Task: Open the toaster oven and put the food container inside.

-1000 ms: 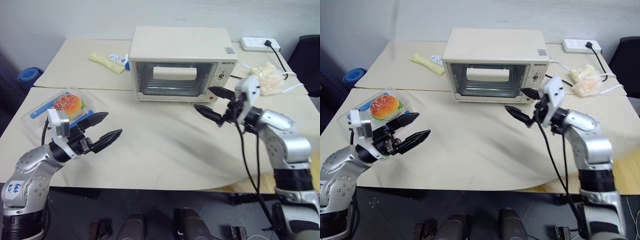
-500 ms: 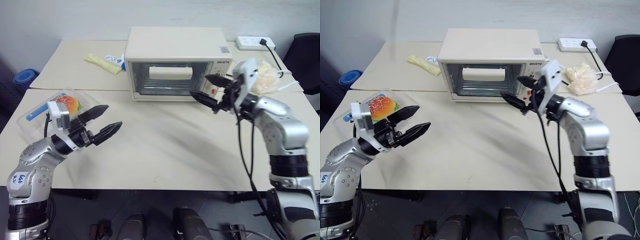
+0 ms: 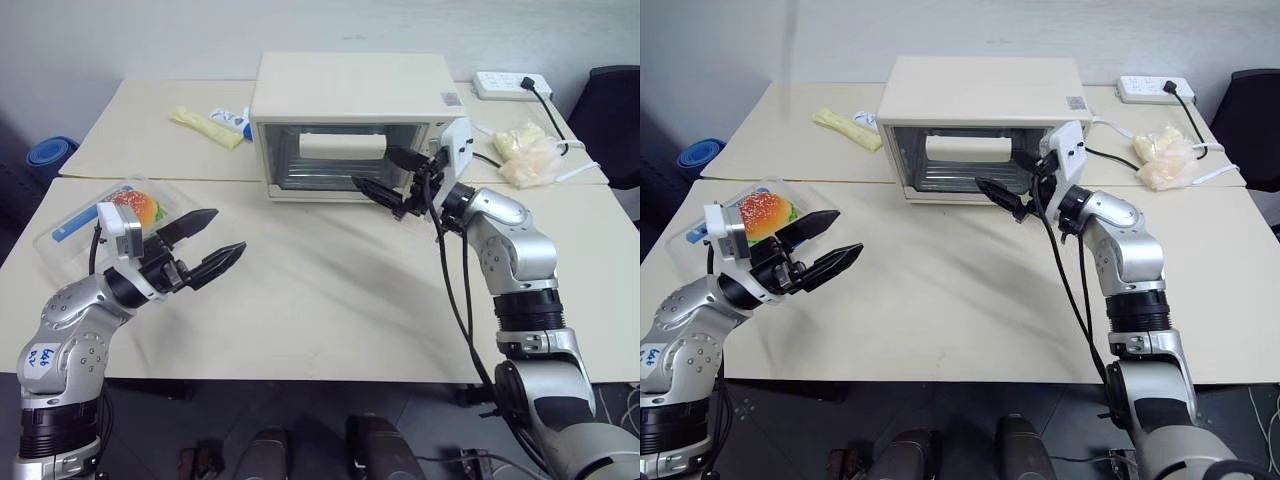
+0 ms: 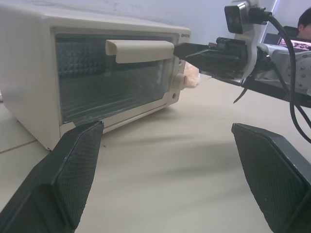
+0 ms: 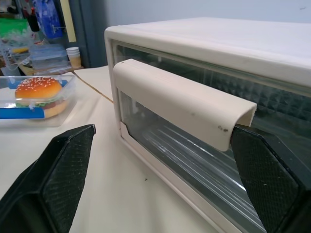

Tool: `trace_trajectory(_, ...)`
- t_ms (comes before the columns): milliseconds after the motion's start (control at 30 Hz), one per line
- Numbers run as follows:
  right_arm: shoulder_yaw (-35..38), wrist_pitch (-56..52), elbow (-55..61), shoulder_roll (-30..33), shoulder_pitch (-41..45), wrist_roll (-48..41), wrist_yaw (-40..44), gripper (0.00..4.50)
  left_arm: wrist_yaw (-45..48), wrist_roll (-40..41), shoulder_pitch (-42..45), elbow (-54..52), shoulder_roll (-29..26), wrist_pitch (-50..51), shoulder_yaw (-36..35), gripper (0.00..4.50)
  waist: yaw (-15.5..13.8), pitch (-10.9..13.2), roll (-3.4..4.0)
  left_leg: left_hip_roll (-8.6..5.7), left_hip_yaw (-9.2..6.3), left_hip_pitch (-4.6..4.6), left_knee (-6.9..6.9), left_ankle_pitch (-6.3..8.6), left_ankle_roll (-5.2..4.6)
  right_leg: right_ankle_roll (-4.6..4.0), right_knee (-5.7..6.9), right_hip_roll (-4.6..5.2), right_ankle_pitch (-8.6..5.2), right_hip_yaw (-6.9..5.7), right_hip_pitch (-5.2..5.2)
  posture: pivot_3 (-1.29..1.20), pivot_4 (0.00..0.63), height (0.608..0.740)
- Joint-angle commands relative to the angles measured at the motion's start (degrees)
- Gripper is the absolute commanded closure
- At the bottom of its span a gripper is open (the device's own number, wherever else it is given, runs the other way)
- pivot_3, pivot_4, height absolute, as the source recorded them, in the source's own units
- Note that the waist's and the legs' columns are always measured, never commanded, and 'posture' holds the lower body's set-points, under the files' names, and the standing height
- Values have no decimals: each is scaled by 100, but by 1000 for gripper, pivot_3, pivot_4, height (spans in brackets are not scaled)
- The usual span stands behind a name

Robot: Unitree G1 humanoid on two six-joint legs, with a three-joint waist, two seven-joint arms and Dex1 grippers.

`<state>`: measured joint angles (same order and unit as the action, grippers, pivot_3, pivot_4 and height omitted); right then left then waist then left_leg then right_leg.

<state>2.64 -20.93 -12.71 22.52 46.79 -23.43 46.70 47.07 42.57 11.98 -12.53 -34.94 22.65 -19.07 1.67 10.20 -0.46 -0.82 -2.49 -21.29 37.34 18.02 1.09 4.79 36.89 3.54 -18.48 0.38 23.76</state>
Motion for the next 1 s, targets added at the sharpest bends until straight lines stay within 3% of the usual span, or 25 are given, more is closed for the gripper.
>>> trace_trajectory(33, 13, -137, 744, 114, -171, -294, 324, 37, -54, 160, 68, -33, -18, 17, -231, 0, 2, 0, 0, 1, 0, 0, -3, 0, 1, 0, 1, -1, 0, 0, 2, 0, 150, 740)
trace_trajectory(167, -213, -67, 1288, 462, -879, -132, 759, 37, -54, 278, 282, 233, -152, 152, -438, 0, -4, 0, 0, 3, -3, -1, -10, 0, 1, 0, 0, -2, 0, -2, 4, 0, 150, 740)
trace_trajectory(267, -349, 165, 1423, 594, -1245, 53, 896, 0, -56, 139, 636, 597, -68, -230, -590, 624, -2, 1, -2, 1, 4, 1, -4, 2, -3, 0, -1, -2, 0, 0, 2, 0, 150, 740)
trace_trajectory(367, -427, 320, 1401, 606, -1268, 182, 915, 0, -157, -187, 1051, 1268, -37, -618, -584, 1561, -8, 1, -2, 0, 3, 1, 7, 2, -4, 0, 4, -1, 0, -1, 1, 0, 150, 740)
trace_trajectory(667, -500, 659, 1157, 405, -1282, 309, 862, 0, 18, -1749, 3008, 3755, 337, -1782, 665, 4440, -6, 3, -4, -7, 1, 1, 7, -6, 9, 1, 9, -1, 1, -6, 2, 0, 150, 740)
trace_trajectory(1000, -330, 1093, 1268, 510, -1767, 437, 801, 0, 542, -2235, 3722, 4855, 924, -2400, 1172, 4474, -19, 4, -8, -7, 15, -18, 6, -4, 7, 4, 32, -1, 2, -4, 24, 0, 150, 740)
